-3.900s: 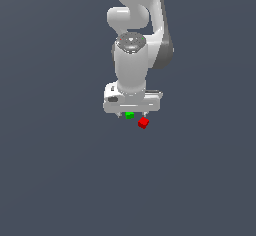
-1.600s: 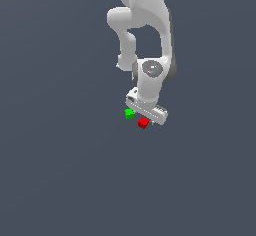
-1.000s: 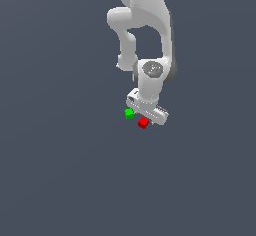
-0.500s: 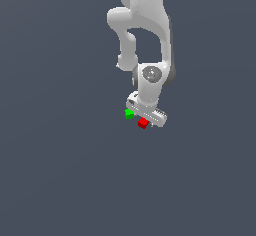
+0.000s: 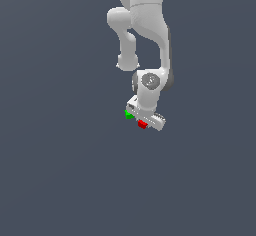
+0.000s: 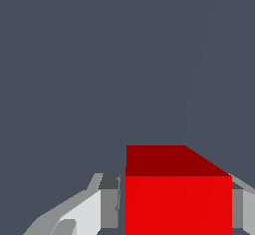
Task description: Stack the red cube on top of the green cube.
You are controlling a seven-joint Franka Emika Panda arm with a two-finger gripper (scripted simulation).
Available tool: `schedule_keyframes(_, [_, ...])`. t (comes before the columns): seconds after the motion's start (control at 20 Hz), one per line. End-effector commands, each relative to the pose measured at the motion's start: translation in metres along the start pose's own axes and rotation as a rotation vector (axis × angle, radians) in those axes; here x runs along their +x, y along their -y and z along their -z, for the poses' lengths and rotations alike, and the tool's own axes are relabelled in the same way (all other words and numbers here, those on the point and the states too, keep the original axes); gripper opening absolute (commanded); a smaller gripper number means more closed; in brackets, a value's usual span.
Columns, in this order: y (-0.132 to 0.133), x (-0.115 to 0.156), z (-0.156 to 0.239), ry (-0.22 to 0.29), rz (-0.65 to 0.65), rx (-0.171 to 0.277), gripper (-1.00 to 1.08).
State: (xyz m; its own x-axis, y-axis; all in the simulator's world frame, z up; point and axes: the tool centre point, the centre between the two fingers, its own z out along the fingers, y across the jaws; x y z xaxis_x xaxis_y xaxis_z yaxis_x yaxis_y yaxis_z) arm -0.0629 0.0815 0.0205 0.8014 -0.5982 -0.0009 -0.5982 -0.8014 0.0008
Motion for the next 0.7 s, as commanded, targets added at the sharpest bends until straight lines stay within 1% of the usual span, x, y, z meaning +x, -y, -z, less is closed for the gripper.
schedule_keyframes(0.0, [0.0004, 0.0003, -0.0006, -0.001, 0.000, 0.001, -1.00])
schedule_keyframes(0.65, [0.0006, 0.0000, 0.0040, -0.001, 0.001, 0.001, -1.00])
